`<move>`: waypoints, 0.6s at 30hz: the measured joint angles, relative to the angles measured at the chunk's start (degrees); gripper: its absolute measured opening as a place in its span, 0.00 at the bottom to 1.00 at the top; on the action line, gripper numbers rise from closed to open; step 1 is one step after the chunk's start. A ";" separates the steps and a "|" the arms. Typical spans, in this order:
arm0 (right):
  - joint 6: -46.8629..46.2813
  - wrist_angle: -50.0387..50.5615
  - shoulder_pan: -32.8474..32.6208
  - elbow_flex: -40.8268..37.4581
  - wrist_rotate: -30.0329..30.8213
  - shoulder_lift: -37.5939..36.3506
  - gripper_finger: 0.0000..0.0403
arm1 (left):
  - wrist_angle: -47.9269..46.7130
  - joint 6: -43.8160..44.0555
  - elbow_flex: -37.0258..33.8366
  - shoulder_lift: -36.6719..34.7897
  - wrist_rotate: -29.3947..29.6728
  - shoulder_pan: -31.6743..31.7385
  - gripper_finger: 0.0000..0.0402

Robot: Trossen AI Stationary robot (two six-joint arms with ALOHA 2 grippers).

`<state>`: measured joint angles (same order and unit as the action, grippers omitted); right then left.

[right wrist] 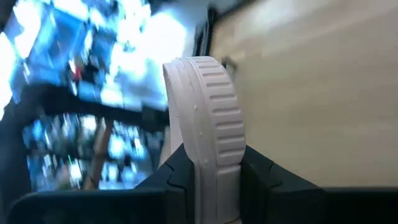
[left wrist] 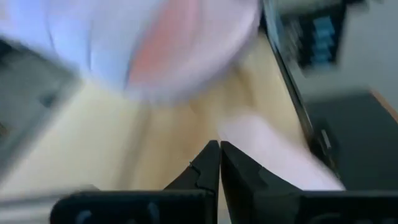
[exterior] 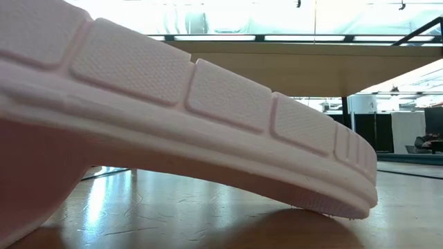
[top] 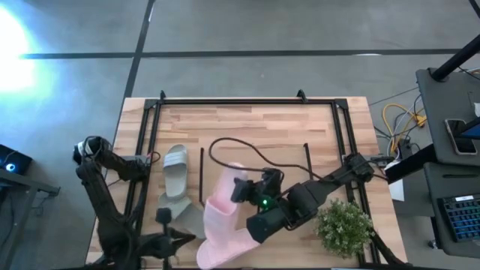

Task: Pick and place slides into the shelf
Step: Put the right pink slide on the shelf

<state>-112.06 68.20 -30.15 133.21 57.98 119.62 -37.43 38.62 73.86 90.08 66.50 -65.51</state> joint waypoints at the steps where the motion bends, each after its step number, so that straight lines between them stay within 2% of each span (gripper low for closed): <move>1: -1.58 0.36 0.17 -0.01 1.69 -0.14 0.17 | 0.12 -1.09 1.20 0.00 3.34 -0.69 0.00; 4: -5.52 1.61 0.32 -0.01 5.28 -1.05 0.17 | 0.27 -6.61 4.35 0.00 11.42 -2.93 0.00; 7: -8.44 2.46 0.56 -0.01 6.80 -1.52 0.17 | 1.96 -16.66 7.34 0.00 16.12 -4.71 0.00; 14: -12.41 2.59 2.98 -0.16 9.35 -3.15 0.17 | 5.48 -43.54 11.39 -0.02 17.41 -3.99 0.00; 18: -11.32 2.54 4.69 -0.16 9.20 -3.66 0.17 | 5.42 -60.58 11.42 -0.02 23.48 -3.01 0.00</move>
<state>-123.38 70.74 -25.46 133.05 67.18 115.97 -32.01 -21.96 85.27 90.06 89.98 -68.52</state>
